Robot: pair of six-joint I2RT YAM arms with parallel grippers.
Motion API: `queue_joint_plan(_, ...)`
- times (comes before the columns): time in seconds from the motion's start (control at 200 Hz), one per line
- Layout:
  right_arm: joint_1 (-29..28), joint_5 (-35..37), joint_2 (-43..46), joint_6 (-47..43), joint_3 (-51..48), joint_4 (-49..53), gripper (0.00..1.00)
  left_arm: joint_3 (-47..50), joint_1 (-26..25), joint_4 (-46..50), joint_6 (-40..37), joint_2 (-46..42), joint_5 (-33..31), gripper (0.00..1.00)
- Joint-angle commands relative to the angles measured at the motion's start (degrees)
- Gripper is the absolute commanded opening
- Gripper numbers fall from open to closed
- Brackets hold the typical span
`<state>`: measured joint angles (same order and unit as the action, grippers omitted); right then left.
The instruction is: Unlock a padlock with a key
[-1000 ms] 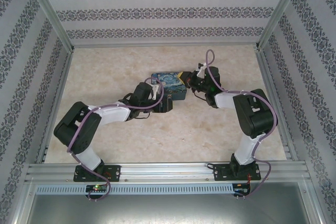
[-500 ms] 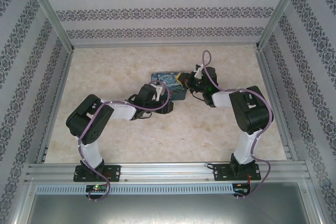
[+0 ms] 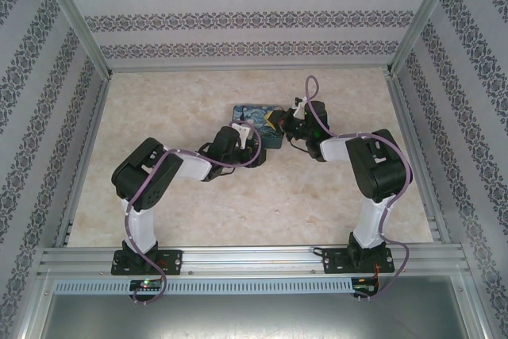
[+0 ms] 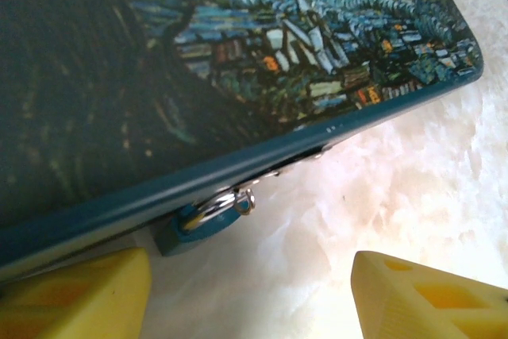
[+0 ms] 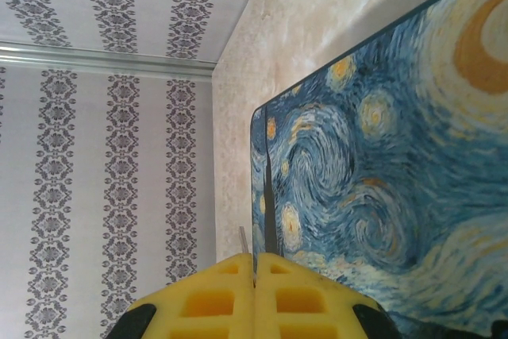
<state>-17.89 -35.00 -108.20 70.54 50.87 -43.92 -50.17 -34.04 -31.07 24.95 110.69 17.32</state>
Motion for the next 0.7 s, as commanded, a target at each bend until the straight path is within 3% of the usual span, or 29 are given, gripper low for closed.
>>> queue_joint_plan(0.0, -0.5, -0.7, -1.2, 0.3, 0.9, -1.7, 0.0, -0.9, -1.2, -2.7, -1.1, 2.8, -2.5, 0.67)
queue_joint_plan(0.2, -0.5, -0.8, -1.1, 0.3, 0.5, -1.9, 0.0, 0.2, -2.7, -3.6, -3.6, 2.6, -10.7, 0.66)
queue_joint_plan(0.33, -0.5, -0.9, -1.2, 0.3, 0.4, -2.0, 0.0, -0.4, -3.1, -3.5, -4.6, 3.3, -12.3, 0.66)
queue_joint_plan(0.485, -0.5, -1.0, -1.7, 0.4, 0.4, -2.1, 0.0, -2.0, -3.3, -3.6, -3.9, 4.7, -10.6, 0.66)
queue_joint_plan(0.694, -0.5, -0.9, -2.1, 0.4, 0.4, -2.1, 0.0, -4.0, -3.2, -4.9, 0.4, 4.1, -2.7, 0.67)
